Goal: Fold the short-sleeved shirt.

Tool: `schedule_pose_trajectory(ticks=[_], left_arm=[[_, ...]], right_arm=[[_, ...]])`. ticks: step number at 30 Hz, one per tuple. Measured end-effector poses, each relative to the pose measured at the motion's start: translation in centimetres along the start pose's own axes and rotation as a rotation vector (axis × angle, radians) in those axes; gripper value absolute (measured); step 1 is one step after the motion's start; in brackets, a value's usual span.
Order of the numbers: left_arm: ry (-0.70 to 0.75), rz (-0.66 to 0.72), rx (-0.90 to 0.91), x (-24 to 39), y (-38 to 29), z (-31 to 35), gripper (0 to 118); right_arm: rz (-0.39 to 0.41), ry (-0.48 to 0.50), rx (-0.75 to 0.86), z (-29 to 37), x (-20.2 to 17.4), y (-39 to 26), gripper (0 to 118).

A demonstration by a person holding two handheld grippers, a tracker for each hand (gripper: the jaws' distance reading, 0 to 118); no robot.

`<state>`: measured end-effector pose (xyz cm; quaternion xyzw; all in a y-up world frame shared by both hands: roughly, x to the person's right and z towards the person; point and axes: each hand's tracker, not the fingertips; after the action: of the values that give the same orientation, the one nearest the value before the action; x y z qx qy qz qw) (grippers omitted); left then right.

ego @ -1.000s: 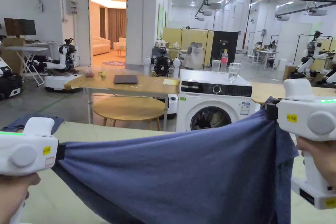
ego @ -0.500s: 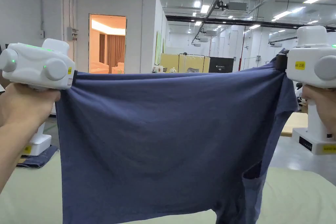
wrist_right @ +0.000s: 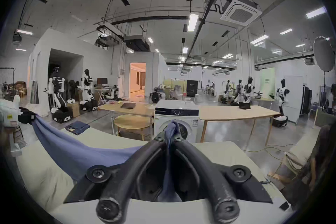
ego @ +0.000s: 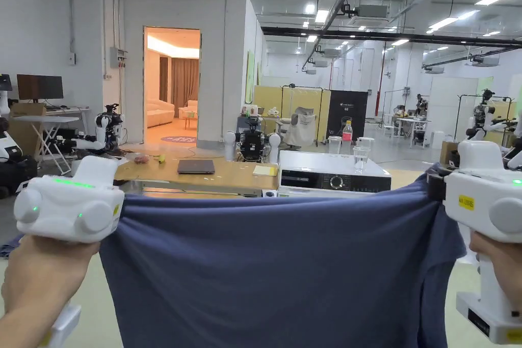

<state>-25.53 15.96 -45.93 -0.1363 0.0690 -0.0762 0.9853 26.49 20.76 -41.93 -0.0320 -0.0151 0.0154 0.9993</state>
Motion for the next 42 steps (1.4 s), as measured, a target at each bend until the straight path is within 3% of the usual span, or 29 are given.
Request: schedule_pose_trajectory(ticks=[7,12,15,17,20,21,22,24,25,26,31,32,33,34,35,36,37,39,42], left_arm=[[-0.119,0.022,-0.024,-1.4,-11.1,7.3,0],[-0.165,0.021,-0.189,-1.4,-22.7,11.9,0],[-0.225,0.013,-0.292,-1.8,-29.1,13.2,0],[-0.185,0.053,-0.399,-2.5,-32.0,13.2,0],[-0.213,0.126,-0.427,-3.8,-34.4,12.5,3],[-0.216,0.117,-0.423,-3.9,-34.4,12.3,13],[-0.199,0.097,-0.422,-3.1,-33.5,13.5,37],[-0.185,0.078,-0.399,-2.5,-32.4,14.3,91],[-0.206,0.069,-0.365,-1.9,-31.6,14.8,109],[-0.234,0.056,-0.318,-1.1,-30.6,15.8,111],[-0.282,-0.041,-0.193,4.9,-25.8,17.1,111],[-0.291,-0.040,-0.189,6.0,-25.2,17.1,110],[-0.305,-0.040,-0.184,6.7,-24.7,17.1,106],[-0.321,-0.033,-0.179,7.1,-25.0,17.3,77],[-0.360,-0.018,-0.184,7.4,-24.9,17.2,31],[-0.384,0.004,-0.188,7.5,-24.9,17.1,14],[-0.372,0.009,-0.195,7.6,-25.1,17.0,1],[-0.386,0.026,-0.203,6.7,-25.8,17.2,0],[-0.347,0.074,-0.247,3.9,-27.3,17.7,0]], right_arm=[[0.060,0.086,-0.112,9.4,0.3,-9.6,0],[-0.019,0.091,-0.249,15.9,0.0,-21.4,0],[-0.089,0.089,-0.426,18.6,0.0,-29.3,0],[-0.145,0.092,-0.539,19.9,0.1,-34.0,0],[-0.086,0.034,-0.627,21.3,-0.4,-38.4,1],[-0.080,0.034,-0.650,21.4,-0.5,-39.1,4],[-0.093,0.029,-0.686,21.2,-0.4,-39.2,22],[-0.145,0.026,-0.708,21.2,-0.8,-38.2,87],[-0.145,0.038,-0.664,21.5,-1.3,-37.1,113],[-0.143,0.054,-0.593,21.7,-2.0,-35.8,116],[-0.106,0.097,-0.361,21.3,-7.2,-28.6,116],[-0.090,0.092,-0.330,21.3,-8.2,-27.9,114],[-0.088,0.094,-0.295,21.4,-8.9,-27.5,104],[-0.089,0.107,-0.268,21.4,-9.6,-27.1,61],[-0.086,0.096,-0.261,21.4,-10.3,-26.8,10],[-0.067,0.062,-0.266,21.4,-10.8,-27.0,10],[-0.055,0.026,-0.257,21.4,-11.3,-27.5,0],[-0.094,0.122,-0.292,21.6,-11.7,-28.2,0],[-0.057,0.106,-0.310,22.6,-12.0,-29.5,0]])
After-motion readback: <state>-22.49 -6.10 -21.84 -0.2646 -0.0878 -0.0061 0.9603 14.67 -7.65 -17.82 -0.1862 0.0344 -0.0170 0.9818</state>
